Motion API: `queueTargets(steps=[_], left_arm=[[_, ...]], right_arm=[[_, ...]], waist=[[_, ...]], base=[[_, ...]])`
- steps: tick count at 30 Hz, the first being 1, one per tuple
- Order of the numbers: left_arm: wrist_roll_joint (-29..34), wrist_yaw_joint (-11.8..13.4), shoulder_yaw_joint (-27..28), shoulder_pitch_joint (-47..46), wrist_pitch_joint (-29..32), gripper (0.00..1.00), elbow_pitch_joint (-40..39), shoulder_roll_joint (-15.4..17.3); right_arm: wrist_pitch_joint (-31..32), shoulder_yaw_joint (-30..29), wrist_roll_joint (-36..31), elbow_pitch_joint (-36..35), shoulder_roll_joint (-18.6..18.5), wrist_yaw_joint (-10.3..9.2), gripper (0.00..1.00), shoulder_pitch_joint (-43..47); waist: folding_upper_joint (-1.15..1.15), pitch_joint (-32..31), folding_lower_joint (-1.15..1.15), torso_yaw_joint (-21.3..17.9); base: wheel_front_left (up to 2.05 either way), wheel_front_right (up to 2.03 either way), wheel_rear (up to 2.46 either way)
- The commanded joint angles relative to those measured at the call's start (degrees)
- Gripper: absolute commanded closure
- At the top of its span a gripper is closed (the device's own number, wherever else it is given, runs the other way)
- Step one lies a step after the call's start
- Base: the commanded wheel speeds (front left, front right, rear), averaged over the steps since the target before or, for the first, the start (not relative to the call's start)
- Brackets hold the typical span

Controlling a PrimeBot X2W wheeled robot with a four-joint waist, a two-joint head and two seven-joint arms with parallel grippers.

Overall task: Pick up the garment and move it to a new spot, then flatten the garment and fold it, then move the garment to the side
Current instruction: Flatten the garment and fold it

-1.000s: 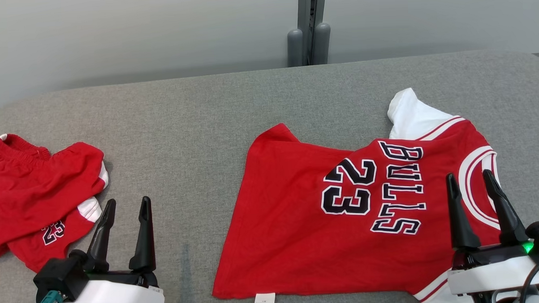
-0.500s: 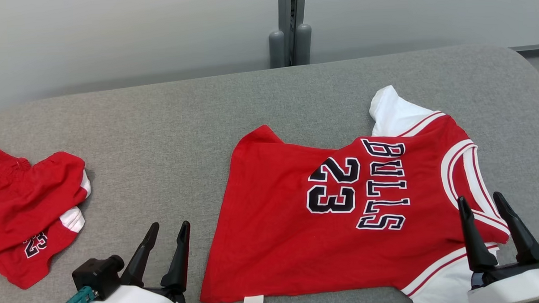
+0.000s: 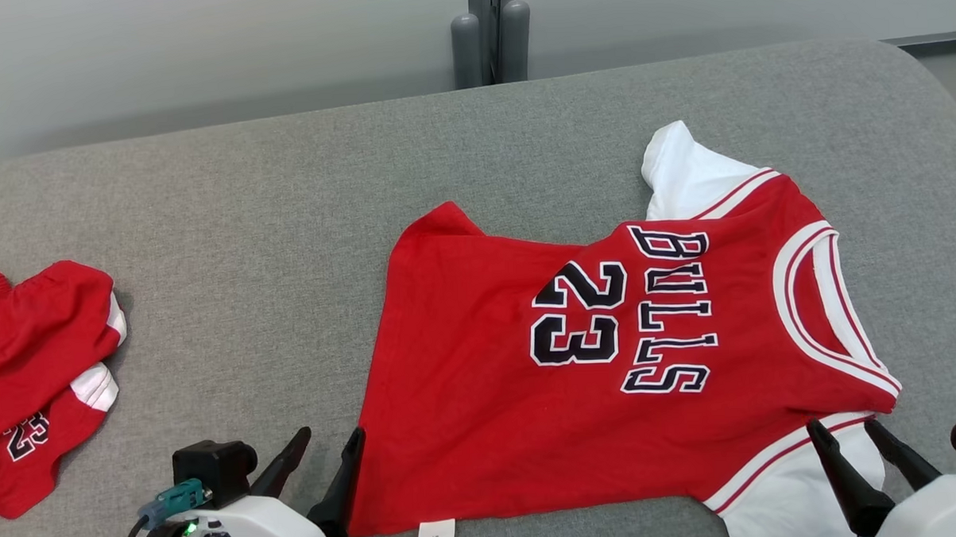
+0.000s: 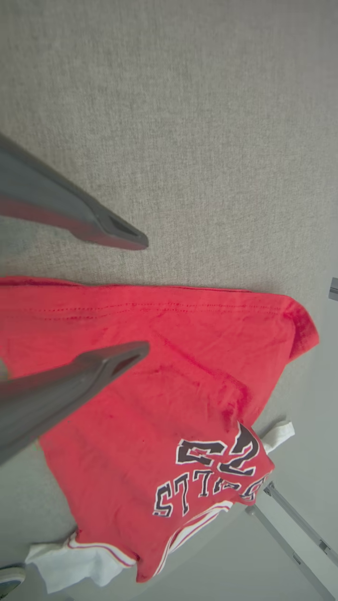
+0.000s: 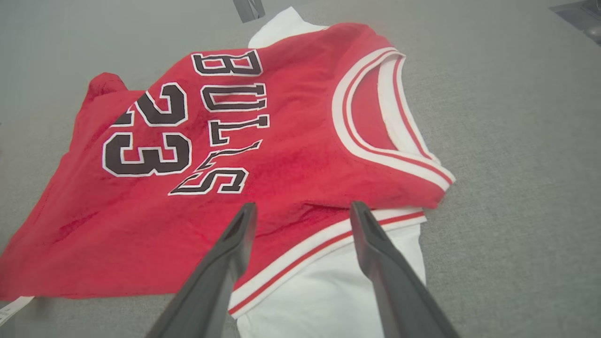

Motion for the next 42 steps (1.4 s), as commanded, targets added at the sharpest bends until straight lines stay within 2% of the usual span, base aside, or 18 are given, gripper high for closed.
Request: queueTargets(steps=[1,10,16,24,32,42], left_arm=[[-0.4,0.3,0.0,0.3,0.3,0.00,-0.2,0.3],[-0.8,1.7,-1.4,2.4,5.3,0.00,-2.3,0.9],[-0.8,2.2,-2.3,2.4,7.1,0.00,-2.7,1.3],[-0.5,2.4,-3.1,1.8,8.4,0.00,-3.2,1.8],[-0.4,2.4,-3.6,1.4,9.4,0.00,-3.1,2.3],[-0.9,2.8,-4.9,0.5,13.9,0.00,-1.9,3.5]], right_arm=[[1.0,-0.5,-0.3,-0.6,0.0,0.04,0.00,0.9],[15.6,-8.2,-4.7,-8.8,1.7,0.04,0.00,5.7],[20.4,-11.1,-4.8,-6.4,1.9,0.04,0.00,6.1],[19.6,-12.7,-5.4,2.9,1.8,0.03,0.00,4.4],[16.2,-10.7,-4.0,11.9,1.8,0.03,0.00,1.1],[13.2,-9.2,-3.6,17.4,1.8,0.03,0.00,-1.7]], waist=[[0.00,-0.1,0.00,0.0],[0.00,-0.8,0.00,0.5],[0.00,-0.9,0.00,0.7],[0.00,-0.4,0.00,0.8],[0.00,-0.2,0.00,0.6],[0.00,0.5,0.00,1.0]], base=[[0.00,0.00,0.00],[0.00,0.00,0.00],[0.00,0.00,0.00],[0.00,0.00,0.00],[0.00,0.00,0.00],[0.00,0.00,0.00]])
